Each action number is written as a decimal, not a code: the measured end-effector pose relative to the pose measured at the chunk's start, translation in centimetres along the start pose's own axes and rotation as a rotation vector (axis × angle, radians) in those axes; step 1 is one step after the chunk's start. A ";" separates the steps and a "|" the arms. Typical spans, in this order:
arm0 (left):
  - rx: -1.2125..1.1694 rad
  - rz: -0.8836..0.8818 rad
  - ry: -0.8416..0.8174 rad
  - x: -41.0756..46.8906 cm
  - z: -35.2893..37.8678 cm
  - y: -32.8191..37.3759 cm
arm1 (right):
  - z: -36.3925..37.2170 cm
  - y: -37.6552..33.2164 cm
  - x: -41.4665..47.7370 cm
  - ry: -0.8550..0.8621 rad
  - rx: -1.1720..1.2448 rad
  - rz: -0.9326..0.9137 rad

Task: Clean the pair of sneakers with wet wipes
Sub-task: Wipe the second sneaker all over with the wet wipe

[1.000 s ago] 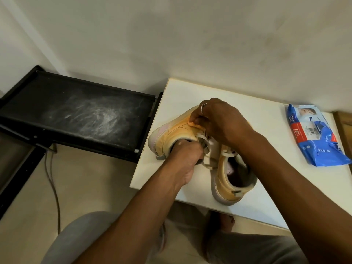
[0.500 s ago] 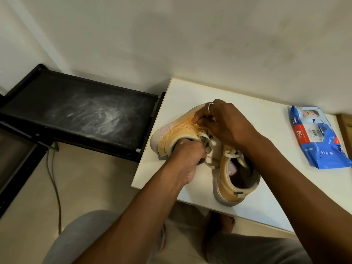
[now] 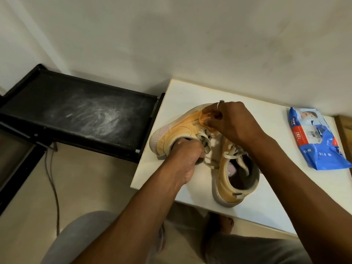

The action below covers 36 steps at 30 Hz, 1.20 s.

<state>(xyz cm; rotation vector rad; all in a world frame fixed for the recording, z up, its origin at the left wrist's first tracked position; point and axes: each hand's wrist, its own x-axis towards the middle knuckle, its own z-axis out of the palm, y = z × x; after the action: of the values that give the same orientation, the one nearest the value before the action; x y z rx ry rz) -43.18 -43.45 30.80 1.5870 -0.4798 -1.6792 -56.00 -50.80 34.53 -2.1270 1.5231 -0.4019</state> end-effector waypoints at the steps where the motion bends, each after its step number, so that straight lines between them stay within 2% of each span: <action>1: -0.001 0.000 0.001 0.0 0.0 0.0 | 0.1 0.0 0.0 0.011 -0.004 0.000; 7: 0.009 -0.012 0.007 -0.1 0.0 0.0 | 0.3 -0.8 -0.1 0.008 -0.054 0.003; 13: 0.015 -0.010 0.020 -0.2 0.1 0.2 | -0.2 -1.3 -0.9 -0.127 0.244 0.017; 18: 0.011 -0.014 0.026 0.0 0.1 0.1 | 0.4 -1.4 -0.1 -0.002 -0.039 0.004; 22: -0.052 -0.016 0.005 0.0 0.0 0.2 | 0.5 -0.5 0.3 0.079 -0.075 0.066; 29: -0.011 -0.047 0.026 -0.1 0.1 0.1 | -0.4 -0.2 -0.2 -0.108 0.128 0.079; 36: -0.081 -0.015 -0.008 0.0 -0.1 0.2 | 0.7 0.0 0.4 0.120 -0.068 0.087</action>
<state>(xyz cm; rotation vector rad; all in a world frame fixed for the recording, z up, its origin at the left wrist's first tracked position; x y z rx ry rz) -43.04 -43.58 30.92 1.5296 -0.4003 -1.6957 -55.51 -51.04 33.92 -2.1120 1.7128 -0.4610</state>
